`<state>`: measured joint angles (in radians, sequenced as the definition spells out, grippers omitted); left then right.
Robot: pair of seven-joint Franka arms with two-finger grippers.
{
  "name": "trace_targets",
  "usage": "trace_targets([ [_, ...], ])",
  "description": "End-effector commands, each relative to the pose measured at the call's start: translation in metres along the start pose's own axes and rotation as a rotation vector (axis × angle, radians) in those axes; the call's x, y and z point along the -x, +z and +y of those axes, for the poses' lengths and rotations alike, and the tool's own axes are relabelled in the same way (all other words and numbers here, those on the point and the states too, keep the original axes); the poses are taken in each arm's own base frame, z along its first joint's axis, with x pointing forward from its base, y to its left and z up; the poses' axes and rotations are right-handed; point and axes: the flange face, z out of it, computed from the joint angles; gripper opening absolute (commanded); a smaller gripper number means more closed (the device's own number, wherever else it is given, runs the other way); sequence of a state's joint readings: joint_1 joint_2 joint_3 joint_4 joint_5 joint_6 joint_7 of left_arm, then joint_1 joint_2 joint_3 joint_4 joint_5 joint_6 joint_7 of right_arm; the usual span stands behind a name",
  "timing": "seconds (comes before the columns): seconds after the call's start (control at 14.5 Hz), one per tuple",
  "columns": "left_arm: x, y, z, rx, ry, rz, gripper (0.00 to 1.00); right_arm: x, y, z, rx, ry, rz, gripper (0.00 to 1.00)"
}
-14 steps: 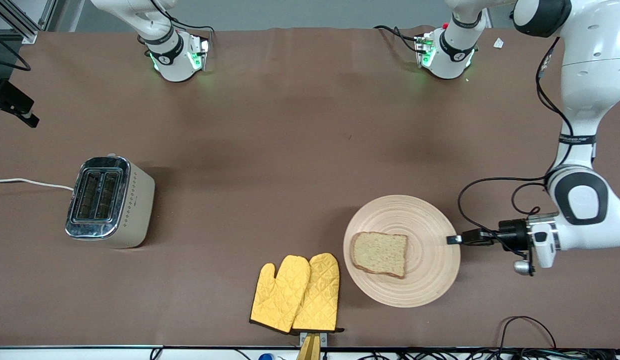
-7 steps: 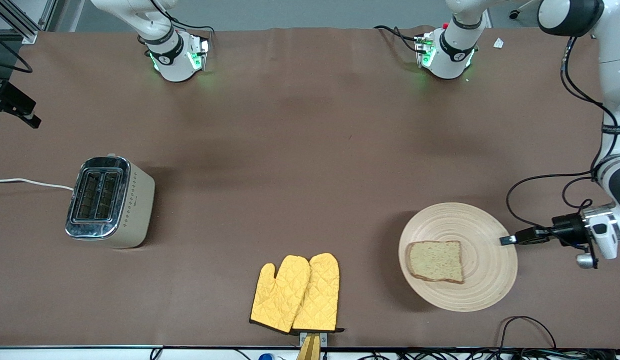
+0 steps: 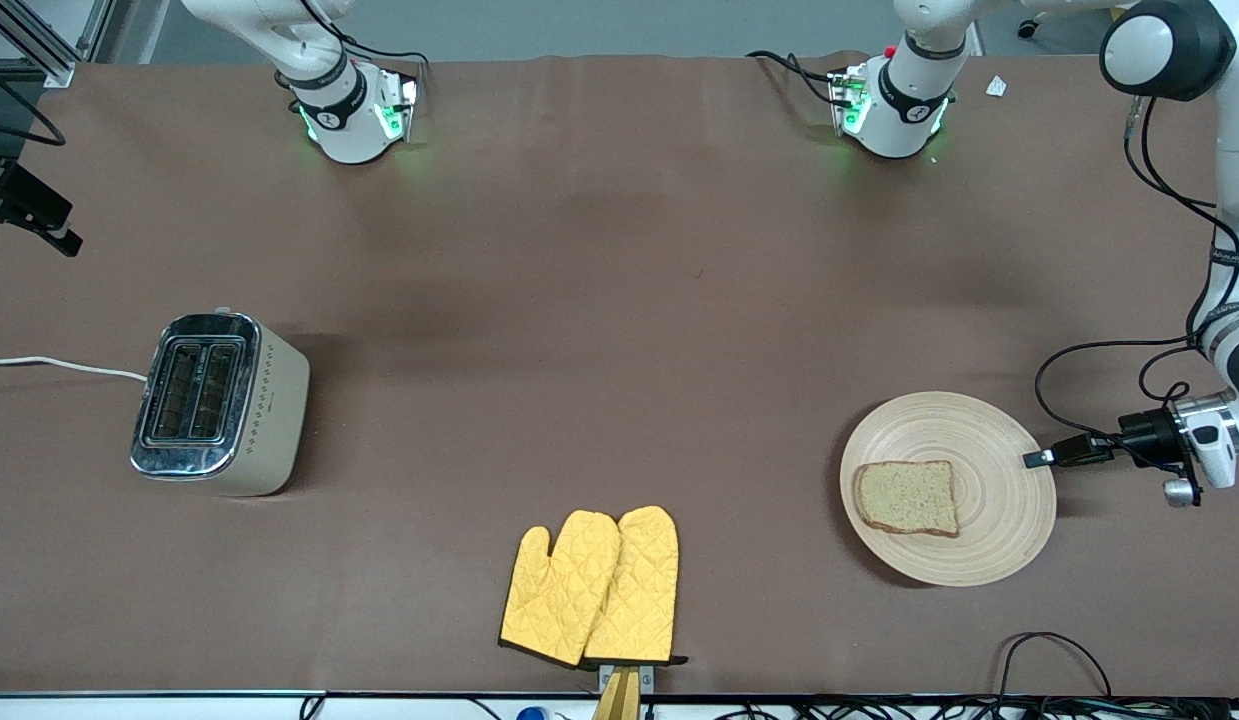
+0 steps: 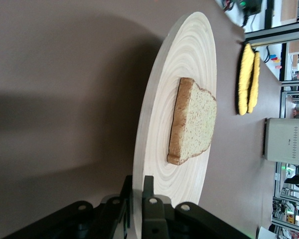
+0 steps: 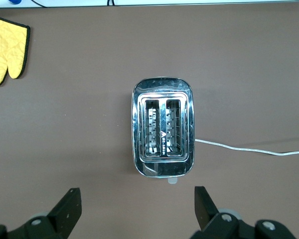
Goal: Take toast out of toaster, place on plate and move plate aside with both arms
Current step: 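Slide the plate with the toast across the table with the left gripper, then open the left gripper and release the plate rim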
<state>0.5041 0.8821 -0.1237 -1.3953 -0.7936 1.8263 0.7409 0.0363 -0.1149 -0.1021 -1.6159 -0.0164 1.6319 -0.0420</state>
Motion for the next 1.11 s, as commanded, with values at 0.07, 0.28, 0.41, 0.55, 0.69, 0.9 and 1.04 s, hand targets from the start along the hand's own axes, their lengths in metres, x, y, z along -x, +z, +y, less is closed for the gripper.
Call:
trace_targets([
  [0.07, 0.017, 0.006, -0.014, 0.063, -0.024, -0.053, 0.1, -0.001, -0.003, 0.001, 0.017, -0.005, -0.003, 1.0],
  [0.28, 0.022, 0.003, -0.02, 0.003, -0.003, -0.105, 0.51, -0.001, -0.003, 0.001, 0.017, -0.005, -0.003, 1.0],
  [0.41, 0.021, -0.005, -0.017, -0.025, 0.01, -0.113, 1.0, -0.001, -0.002, 0.001, 0.017, -0.006, -0.004, 1.0],
  [0.55, 0.01, -0.024, -0.007, -0.116, 0.06, -0.141, 1.0, -0.001, -0.003, 0.001, 0.017, -0.006, -0.003, 1.0],
  [0.69, -0.008, -0.052, 0.015, -0.216, 0.134, -0.145, 1.0, -0.001, -0.003, 0.001, 0.017, -0.006, -0.003, 1.0],
  [0.9, -0.028, -0.075, 0.085, -0.368, 0.222, -0.171, 1.0, -0.001, -0.002, 0.0, 0.017, -0.008, -0.004, 1.0],
  [1.04, -0.037, -0.089, 0.153, -0.487, 0.248, -0.172, 1.0, -0.001, -0.003, 0.0, 0.017, -0.008, -0.003, 1.0],
])
